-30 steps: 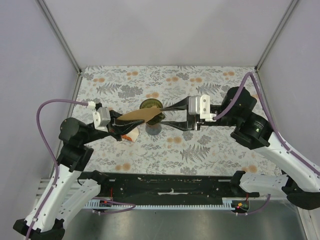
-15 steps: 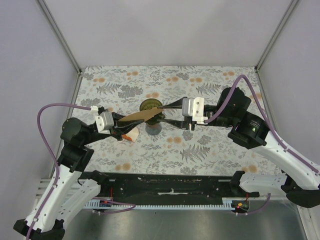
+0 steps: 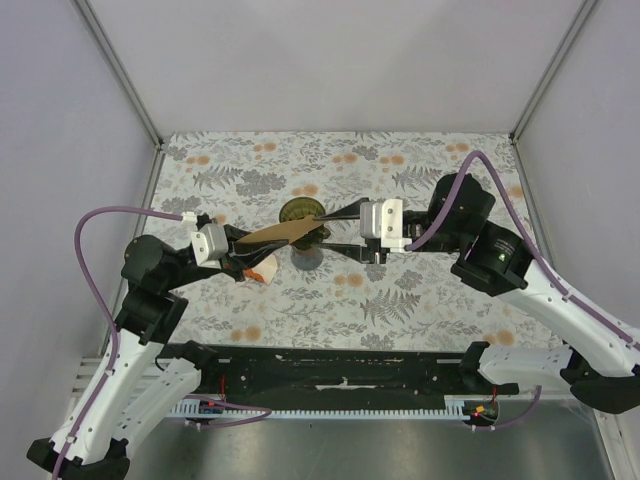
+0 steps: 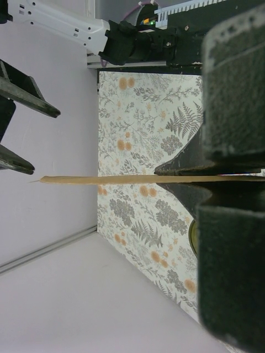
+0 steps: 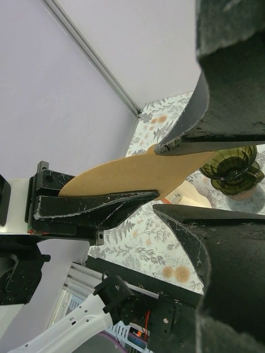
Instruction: Place the coffee filter in the dripper
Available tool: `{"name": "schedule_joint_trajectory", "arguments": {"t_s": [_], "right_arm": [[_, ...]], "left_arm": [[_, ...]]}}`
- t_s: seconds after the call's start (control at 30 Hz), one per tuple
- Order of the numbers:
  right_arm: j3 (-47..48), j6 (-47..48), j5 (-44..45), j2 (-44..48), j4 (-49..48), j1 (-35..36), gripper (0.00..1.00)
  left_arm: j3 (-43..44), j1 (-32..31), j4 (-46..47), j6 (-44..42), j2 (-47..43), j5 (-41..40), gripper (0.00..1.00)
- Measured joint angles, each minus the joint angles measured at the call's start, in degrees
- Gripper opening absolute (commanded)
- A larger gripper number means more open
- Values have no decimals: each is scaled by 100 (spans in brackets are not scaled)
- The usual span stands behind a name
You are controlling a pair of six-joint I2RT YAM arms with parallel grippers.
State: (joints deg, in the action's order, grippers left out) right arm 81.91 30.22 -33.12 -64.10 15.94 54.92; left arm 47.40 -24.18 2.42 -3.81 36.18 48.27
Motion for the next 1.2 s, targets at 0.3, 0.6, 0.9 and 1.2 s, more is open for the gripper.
{"name": "schedule_joint_trajectory", "arguments": {"t_s": [0.3,0.6,0.9,1.2], "right_arm": [[0,114,22,-181,0,0,47],[0,186,57,-181,0,0,47],[2,286,149,-188,2,0,49],[87,350,201,-264,9,0,46]], "left_arm": [[0,0,-13,-22,0,35,2],[0,0,-68,-87,4,96,2],[0,0,-107,-149,4,155,2],[0,0,-151,-186,9,184,2]]}}
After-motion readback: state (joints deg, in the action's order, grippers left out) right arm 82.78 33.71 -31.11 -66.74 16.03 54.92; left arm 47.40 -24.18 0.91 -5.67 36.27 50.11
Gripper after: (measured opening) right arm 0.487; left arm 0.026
